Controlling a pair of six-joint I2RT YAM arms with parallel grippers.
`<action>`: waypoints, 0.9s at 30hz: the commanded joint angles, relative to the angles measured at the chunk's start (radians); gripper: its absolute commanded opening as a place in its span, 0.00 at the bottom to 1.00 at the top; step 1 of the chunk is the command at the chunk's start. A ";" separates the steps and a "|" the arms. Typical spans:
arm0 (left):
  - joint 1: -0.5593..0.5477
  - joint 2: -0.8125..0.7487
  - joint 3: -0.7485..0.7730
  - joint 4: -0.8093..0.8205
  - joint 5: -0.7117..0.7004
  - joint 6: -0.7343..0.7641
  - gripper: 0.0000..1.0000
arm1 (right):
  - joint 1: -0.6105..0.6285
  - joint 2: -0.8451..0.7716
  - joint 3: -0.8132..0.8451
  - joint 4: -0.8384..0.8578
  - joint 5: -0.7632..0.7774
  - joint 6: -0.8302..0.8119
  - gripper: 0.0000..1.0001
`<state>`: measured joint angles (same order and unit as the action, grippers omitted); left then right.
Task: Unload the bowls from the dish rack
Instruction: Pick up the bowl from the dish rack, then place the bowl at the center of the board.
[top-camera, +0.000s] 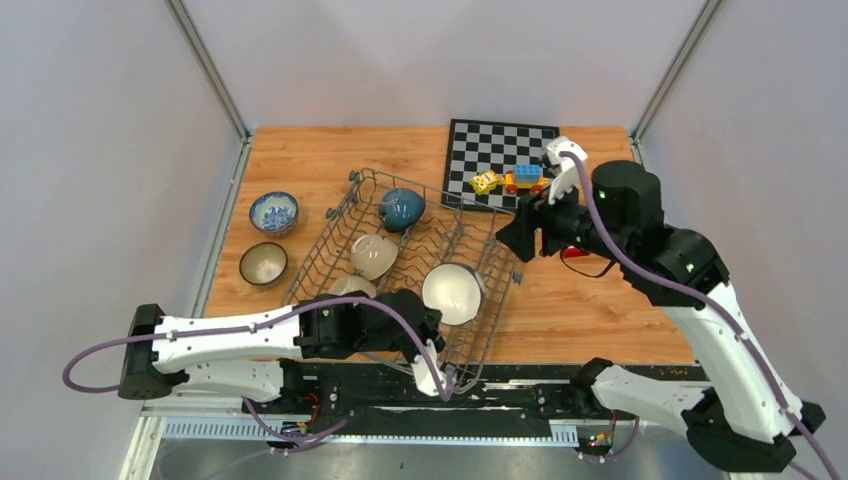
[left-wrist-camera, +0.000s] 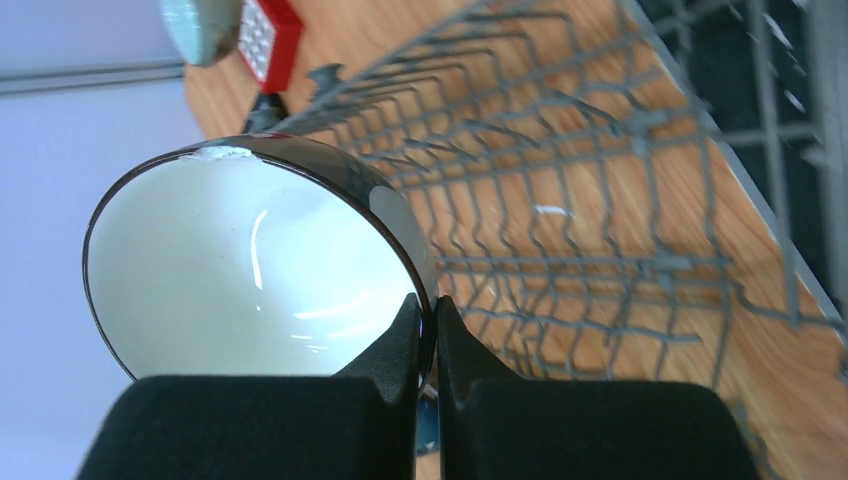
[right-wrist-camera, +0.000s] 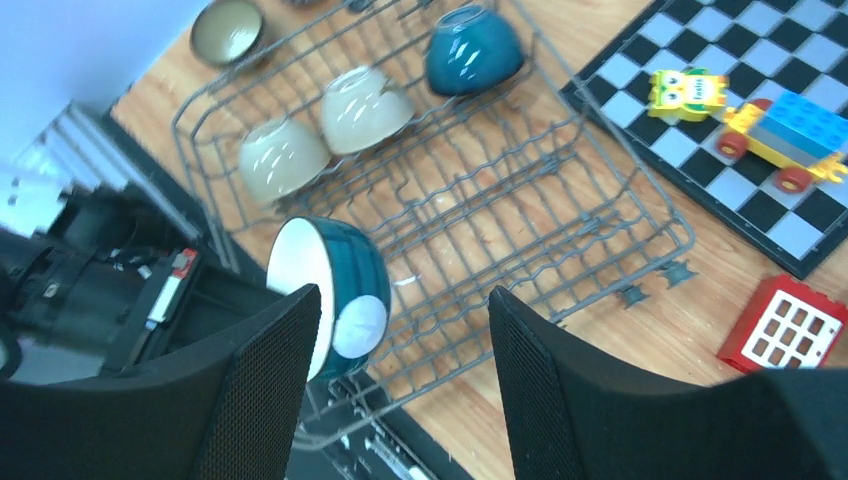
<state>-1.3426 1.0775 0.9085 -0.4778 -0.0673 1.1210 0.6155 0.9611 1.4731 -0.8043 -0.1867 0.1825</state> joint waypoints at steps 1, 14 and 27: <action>-0.097 -0.028 0.004 -0.106 -0.203 0.091 0.00 | 0.169 0.119 0.163 -0.278 0.098 -0.117 0.66; -0.185 0.070 0.191 -0.364 -0.092 -0.099 0.00 | 0.574 0.321 0.234 -0.376 0.428 -0.015 0.58; -0.187 0.094 0.243 -0.411 0.058 -0.190 0.00 | 0.623 0.329 0.123 -0.277 0.420 0.039 0.59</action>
<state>-1.5219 1.1610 1.0988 -0.8936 -0.0605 0.9764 1.2240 1.3048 1.6119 -1.0958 0.2111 0.1902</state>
